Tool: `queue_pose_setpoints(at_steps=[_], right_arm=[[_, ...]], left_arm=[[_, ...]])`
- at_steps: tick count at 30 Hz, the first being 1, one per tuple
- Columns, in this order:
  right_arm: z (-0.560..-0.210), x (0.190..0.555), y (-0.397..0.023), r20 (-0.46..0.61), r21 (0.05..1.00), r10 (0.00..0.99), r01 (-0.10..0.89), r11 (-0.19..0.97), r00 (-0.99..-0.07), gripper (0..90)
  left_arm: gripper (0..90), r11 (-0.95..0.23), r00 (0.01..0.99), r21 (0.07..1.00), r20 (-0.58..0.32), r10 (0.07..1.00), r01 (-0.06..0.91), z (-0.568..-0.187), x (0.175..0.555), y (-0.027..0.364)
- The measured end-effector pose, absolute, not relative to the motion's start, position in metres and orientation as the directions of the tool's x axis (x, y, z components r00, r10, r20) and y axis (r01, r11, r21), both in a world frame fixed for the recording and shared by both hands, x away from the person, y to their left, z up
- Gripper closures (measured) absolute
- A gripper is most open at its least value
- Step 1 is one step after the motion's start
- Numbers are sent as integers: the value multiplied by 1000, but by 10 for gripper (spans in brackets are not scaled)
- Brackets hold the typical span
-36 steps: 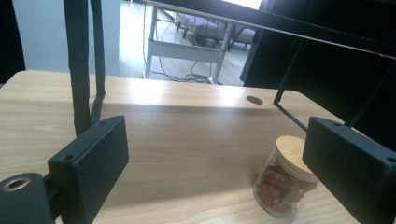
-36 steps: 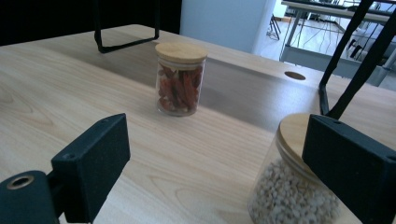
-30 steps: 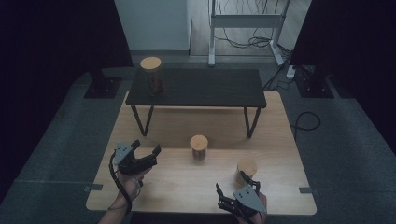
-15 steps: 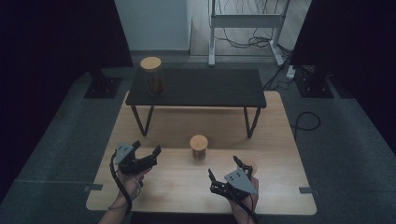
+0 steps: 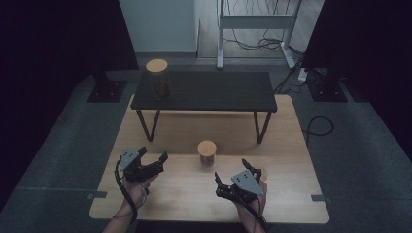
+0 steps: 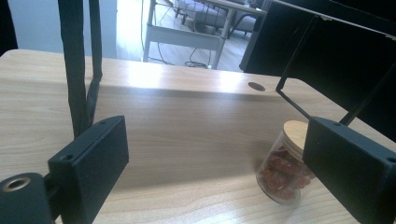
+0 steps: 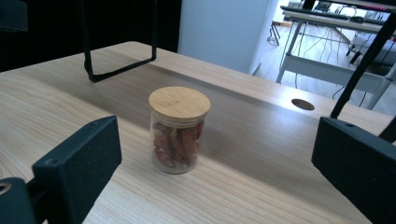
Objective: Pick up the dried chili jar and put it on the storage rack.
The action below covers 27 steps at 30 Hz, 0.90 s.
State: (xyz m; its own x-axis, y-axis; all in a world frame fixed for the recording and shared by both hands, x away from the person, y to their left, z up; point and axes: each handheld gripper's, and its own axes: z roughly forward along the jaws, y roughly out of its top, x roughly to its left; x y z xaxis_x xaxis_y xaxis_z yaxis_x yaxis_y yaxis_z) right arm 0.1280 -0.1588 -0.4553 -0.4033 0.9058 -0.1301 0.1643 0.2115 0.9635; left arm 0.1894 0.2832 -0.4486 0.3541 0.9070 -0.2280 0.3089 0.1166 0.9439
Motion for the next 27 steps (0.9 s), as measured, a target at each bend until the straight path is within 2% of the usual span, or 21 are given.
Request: queue_pose_setpoints(at_steps=[27], right_arm=[[-450, 169, -129, -78, 955, 903, 228, 190, -423, 0]], left_arm=[[66, 137, 341, 940, -246, 907, 313, -448, 190, 289]])
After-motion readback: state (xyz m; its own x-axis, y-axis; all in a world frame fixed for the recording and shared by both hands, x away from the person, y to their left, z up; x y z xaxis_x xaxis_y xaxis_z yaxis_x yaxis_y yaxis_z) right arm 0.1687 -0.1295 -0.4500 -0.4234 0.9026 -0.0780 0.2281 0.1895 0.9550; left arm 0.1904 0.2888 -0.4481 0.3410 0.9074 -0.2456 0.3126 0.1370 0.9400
